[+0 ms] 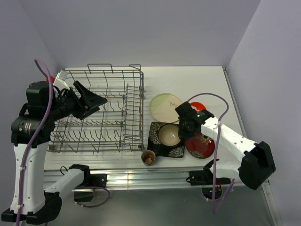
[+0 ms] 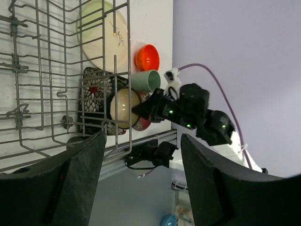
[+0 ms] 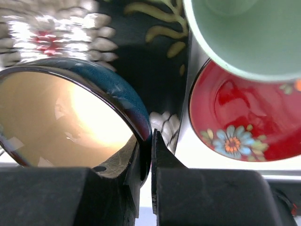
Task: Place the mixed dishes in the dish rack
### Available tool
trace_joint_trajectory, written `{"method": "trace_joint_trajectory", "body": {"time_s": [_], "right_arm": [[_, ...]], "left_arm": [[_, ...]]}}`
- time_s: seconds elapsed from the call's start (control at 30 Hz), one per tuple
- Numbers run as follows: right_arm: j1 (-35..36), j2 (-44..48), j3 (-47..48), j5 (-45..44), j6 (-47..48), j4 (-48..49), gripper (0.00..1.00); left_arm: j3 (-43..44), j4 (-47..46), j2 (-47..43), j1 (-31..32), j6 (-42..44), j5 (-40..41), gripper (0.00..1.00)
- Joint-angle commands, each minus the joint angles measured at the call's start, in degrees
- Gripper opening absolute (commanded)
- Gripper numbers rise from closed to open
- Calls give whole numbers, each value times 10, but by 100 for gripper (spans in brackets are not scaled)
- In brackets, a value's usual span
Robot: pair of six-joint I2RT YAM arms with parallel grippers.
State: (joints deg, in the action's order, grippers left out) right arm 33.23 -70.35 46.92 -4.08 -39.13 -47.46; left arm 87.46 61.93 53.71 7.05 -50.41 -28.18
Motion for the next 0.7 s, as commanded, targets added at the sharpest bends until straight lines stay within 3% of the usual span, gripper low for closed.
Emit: {"method": "trace_joint_trajectory", "body": {"time_s": [0.0,0.2,0.4,0.47,0.53,0.67], "right_arm": [[3,48,127,-7,21,-32,0],[3,36,299,41,55,-104,0],[3,17,434,159,75,-114,0],[3,14,451,179,79,-110,0],[3,8,468,194,85,-112,0],[3,5,471,221,92,-109,0]], "left_arm": [[37,-18,23,7,37,-42,72],[70,-56,88,88,16,-33,77],[83,-95,139,184,-17,-28,87],[80,-109,147,192,-28,-41,88],[79,-122,155,201,-34,-53,98],[70,-160,161,222,-58,-70,99]]}}
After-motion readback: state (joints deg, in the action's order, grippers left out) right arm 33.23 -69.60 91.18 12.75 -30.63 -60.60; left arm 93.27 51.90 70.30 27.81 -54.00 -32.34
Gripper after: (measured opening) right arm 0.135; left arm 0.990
